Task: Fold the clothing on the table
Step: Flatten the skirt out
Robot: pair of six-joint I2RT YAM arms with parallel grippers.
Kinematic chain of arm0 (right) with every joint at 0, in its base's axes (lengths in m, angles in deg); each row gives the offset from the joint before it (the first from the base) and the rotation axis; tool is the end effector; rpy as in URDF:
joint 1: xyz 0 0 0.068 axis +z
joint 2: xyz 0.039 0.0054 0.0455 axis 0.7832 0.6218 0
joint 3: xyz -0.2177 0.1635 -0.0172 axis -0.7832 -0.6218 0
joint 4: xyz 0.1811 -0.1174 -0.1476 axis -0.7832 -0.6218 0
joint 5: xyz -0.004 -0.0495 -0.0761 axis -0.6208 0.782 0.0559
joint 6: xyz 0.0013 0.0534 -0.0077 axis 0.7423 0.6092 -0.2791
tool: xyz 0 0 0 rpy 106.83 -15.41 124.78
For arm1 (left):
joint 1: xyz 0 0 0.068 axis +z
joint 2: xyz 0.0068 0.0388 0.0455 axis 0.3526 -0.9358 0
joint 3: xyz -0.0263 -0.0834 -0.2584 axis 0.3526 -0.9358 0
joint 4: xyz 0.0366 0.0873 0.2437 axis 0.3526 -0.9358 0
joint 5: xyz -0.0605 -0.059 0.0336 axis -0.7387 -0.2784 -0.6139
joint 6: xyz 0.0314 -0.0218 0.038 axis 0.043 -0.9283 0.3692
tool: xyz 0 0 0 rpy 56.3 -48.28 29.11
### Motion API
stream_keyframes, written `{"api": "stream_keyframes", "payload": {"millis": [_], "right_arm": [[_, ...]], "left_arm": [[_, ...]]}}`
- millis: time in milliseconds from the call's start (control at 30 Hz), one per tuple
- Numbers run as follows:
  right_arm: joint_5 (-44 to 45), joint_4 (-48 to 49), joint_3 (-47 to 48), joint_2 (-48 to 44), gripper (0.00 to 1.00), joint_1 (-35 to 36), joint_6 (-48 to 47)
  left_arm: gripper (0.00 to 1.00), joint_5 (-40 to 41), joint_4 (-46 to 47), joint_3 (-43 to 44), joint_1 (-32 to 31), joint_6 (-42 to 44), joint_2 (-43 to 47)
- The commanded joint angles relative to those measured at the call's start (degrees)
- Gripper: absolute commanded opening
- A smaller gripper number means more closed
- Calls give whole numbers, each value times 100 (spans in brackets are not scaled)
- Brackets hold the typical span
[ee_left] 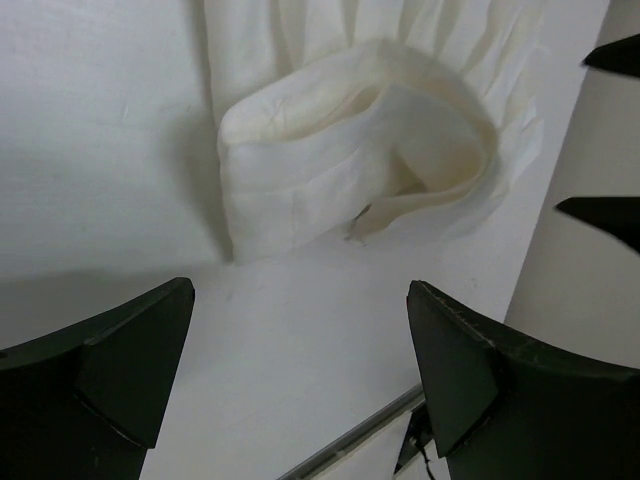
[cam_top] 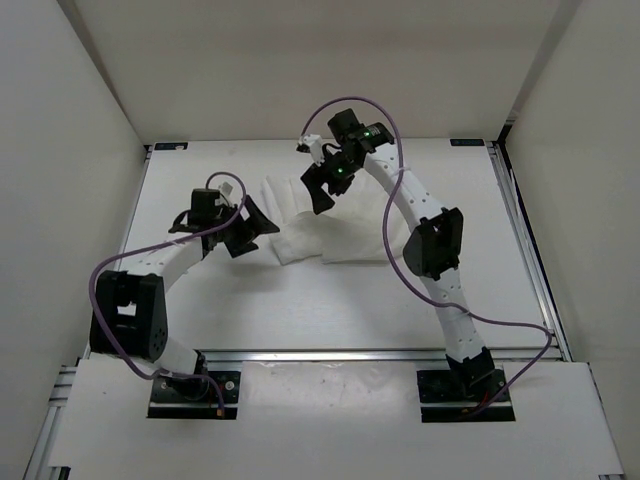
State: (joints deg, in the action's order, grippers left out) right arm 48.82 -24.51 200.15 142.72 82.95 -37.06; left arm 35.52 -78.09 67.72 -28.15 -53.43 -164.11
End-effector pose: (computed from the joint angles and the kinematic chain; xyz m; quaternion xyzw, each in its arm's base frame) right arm 0.4244 0.2766 0.2873 -0.4900 0.8084 0.2238 0.2371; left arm 0.3043 -0.0561 0.2081 -0.1818 0.8899 -0.3433 0.2392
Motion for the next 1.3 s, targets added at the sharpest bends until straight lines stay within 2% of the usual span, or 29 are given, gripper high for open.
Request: {"api": "stream_keyframes", "payload": {"millis": [0, 100, 233, 600, 700, 800, 867, 900, 967, 1000, 1033, 1133, 1200, 1267], "right_arm": [[280, -226, -66, -398, 93, -56, 52], [709, -183, -399, -345, 89, 182, 183], [1228, 90, -497, -275, 88, 297, 360], [1378, 28, -426, -64, 87, 683, 430], [1843, 151, -751, -29, 84, 867, 517], [2799, 405, -1049, -38, 78, 1070, 597], [3580, 581, -1347, -29, 67, 1237, 650], [3976, 687, -1497, -29, 66, 1342, 641], [4373, 775, -1971, -11, 58, 1439, 597], [4567, 785, -2060, 6, 51, 1413, 562], [4743, 802, -2053, -20, 47, 1422, 614], [4789, 724, -1562, -107, 29, 1369, 483], [4606, 365, -1237, -108, 8, 1273, 465], [4272, -84, -1112, -169, 0, 1211, 377]], "left_arm": [[99, 180, -157, -528, -146, 223, 329], [99, 189, 203, -1003, -76, 65, 592], [99, 347, 266, -1128, -40, 188, 716], [98, 277, 423, -952, 92, 127, 725], [98, 365, 563, -1022, 100, 109, 760], [99, 505, 835, -1102, 109, -5, 777], [99, 514, 1099, -1241, 118, -58, 804], [98, 523, 1092, -1225, 135, -49, 804], [99, 506, 1311, -1198, 179, -85, 743], [98, 488, 1329, -1172, 188, -93, 716], [99, 488, 1337, -1172, 240, -85, 725], [99, 523, 1504, -1233, 241, -146, 769], [98, 558, 1601, -1303, 250, -207, 830], [98, 558, 1689, -1382, 285, -208, 874]]}}
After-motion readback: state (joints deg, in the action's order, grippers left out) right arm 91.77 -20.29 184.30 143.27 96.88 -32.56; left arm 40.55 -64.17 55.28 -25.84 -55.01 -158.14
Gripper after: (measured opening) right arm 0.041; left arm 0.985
